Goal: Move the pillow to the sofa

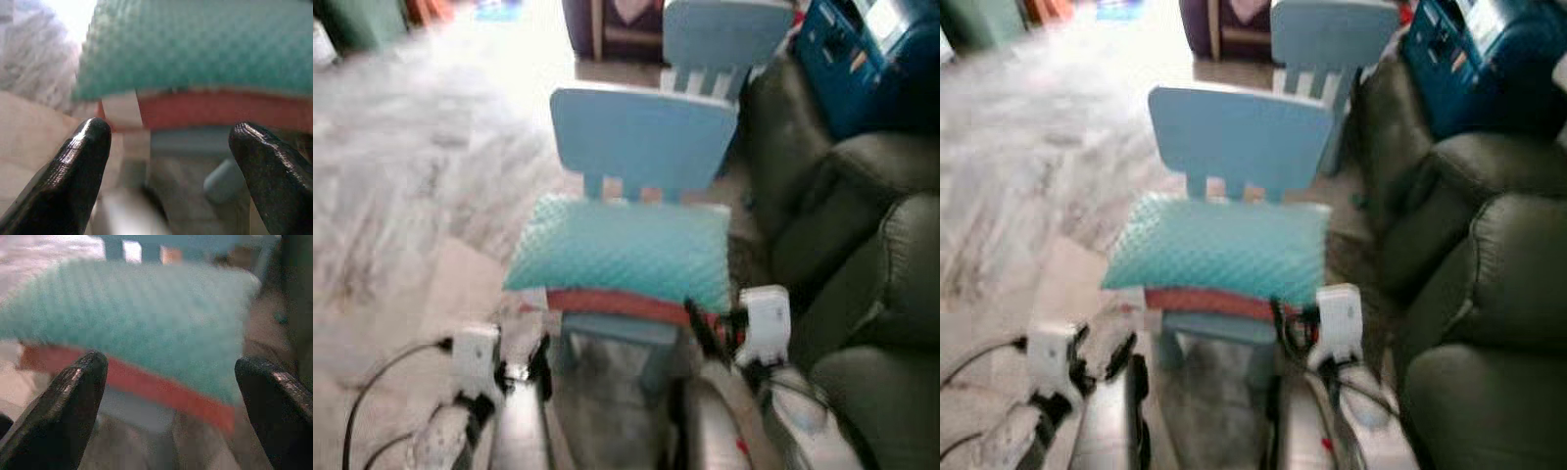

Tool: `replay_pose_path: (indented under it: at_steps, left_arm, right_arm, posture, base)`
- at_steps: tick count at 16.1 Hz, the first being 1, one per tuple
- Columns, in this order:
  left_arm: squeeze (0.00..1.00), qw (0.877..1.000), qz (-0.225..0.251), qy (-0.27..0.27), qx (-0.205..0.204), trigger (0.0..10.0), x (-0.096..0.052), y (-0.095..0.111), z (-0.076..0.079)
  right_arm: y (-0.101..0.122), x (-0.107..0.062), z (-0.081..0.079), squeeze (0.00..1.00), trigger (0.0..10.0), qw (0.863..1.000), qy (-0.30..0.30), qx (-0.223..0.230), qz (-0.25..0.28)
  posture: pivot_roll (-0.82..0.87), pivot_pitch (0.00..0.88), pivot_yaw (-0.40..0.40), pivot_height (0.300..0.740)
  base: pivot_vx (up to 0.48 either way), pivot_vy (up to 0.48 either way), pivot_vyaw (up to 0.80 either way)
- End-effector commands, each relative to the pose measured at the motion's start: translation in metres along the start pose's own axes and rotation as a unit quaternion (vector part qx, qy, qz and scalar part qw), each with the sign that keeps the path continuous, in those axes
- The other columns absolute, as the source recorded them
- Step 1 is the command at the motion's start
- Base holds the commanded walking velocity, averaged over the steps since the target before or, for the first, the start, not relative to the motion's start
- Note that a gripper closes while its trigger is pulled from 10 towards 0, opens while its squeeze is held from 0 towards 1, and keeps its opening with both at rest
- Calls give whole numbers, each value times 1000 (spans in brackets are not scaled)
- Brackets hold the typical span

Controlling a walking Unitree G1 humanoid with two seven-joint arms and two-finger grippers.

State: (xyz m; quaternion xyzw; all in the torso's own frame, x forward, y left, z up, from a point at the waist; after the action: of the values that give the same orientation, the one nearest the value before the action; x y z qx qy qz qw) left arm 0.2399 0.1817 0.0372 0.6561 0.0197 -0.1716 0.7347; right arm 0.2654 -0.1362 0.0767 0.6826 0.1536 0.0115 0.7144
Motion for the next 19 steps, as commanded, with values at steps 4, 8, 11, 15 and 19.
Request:
replay_pose_path:
  at_steps: [4, 8, 11, 15, 19]
  left_arm:
    - [0, 1000, 15, 1, 14, 10000, 2, 11, -2]
    - [0, 1000, 14, 5, 13, 10000, 2, 10, -3]
    - [0, 999, 18, 21, 18, 10000, 4, 14, -11]
    - [0, 996, 39, 71, 38, 10000, 17, 37, -51]
    - [0, 988, 65, 133, 44, 10000, 33, 69, -95]
  right_arm:
    - [4, -1, 1, 0, 10000, 1000, 0, -1, 6]
    - [3, -1, 2, 0, 10000, 1000, -1, -2, 5]
    - [4, 0, 3, 0, 10000, 1000, -1, -3, 5]
    - [20, 12, 14, 0, 10000, 1000, -7, -8, 27]
    - [45, 28, 26, 0, 10000, 998, -3, -1, 55]
  posture:
    - [-20, 196, -75, 555]
    - [-21, 197, -76, 555]
    - [-20, 200, -77, 555]
    - [-21, 208, -83, 555]
    - [-34, 227, -81, 555]
  base:
    - [0, 0, 0]
    - [0, 0, 0]
    - [0, 0, 0]
    - [0, 0, 0]
    - [0, 0, 0]
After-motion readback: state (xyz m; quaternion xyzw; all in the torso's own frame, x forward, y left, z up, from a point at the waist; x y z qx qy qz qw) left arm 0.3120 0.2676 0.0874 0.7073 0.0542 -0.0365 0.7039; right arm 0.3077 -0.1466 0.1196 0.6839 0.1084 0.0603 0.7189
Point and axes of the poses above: a point about 5 cm out from each wrist's last joint towards the gripper, its own x axis pointing out of the wrist towards the gripper, its own y axis along the axis of the wrist's last joint, z = x × y, the point moved 3 cm from there along x, pointing out of the wrist towards the gripper, and after that the axes turned 4 degrees about -x, right-handed, at the moved point
